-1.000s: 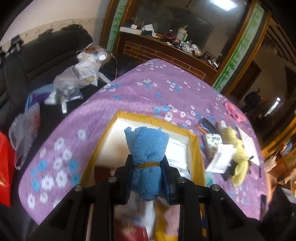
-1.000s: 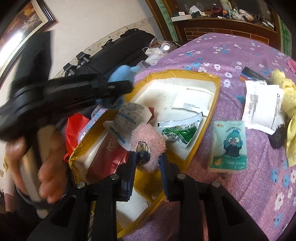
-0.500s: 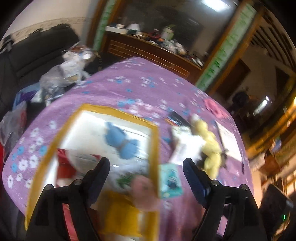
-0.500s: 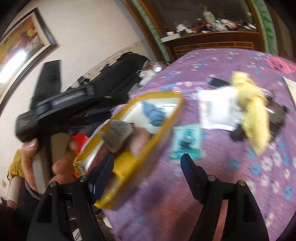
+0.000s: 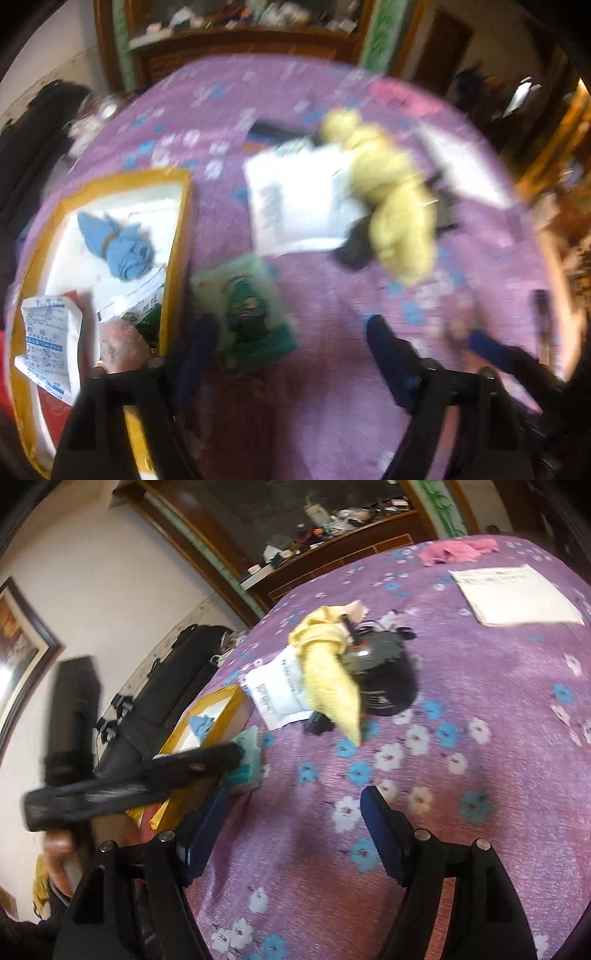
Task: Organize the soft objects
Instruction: 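Grasp blue cartoon tissue pack with left tool while right tool grasps white paper envelope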
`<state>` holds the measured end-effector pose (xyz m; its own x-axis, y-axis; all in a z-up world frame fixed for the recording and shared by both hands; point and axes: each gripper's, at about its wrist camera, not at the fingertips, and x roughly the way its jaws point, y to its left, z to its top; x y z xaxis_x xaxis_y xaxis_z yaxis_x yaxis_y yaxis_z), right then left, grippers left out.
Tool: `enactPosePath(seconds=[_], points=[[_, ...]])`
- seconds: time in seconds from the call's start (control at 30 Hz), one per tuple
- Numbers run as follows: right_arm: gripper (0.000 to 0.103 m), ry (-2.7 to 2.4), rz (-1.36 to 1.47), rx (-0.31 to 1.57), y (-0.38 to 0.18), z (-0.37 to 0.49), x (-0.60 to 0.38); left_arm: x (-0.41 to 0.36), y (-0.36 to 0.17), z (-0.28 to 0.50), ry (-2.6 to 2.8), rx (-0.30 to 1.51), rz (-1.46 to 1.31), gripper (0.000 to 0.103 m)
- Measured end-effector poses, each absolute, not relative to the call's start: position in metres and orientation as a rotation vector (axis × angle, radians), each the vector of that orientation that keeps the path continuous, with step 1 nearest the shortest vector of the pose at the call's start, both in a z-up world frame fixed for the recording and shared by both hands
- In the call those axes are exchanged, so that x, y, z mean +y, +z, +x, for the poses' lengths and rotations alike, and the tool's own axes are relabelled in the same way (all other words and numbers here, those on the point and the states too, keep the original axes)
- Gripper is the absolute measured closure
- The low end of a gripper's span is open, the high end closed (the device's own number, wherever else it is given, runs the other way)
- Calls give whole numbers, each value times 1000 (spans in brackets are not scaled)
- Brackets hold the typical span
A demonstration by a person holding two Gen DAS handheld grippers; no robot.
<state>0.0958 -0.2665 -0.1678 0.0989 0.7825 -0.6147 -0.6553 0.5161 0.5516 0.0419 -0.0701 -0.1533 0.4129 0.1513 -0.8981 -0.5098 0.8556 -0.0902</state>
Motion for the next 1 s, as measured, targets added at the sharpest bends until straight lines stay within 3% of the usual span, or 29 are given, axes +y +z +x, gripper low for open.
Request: enactPosePath(seconds=[0.13,0.27,0.33,0.7,1.0], points=[[29,1049,168,1015,-169,99,-269,-67,-169,56,552,1145,-285,36],[29,1050,162,1009,-170,95,-270,-69,-170,50,558,1132,-277,70],[29,1050,159,1004,-166,93,-274,-73,-165,40,500,1109,-300,78],[29,1139,61,945,-132,93,-215,-63,-94,-56,296,772,-548,80],[29,905,-206,871,-138,101,-106,-17,-75,-107,400,678,-583,80]])
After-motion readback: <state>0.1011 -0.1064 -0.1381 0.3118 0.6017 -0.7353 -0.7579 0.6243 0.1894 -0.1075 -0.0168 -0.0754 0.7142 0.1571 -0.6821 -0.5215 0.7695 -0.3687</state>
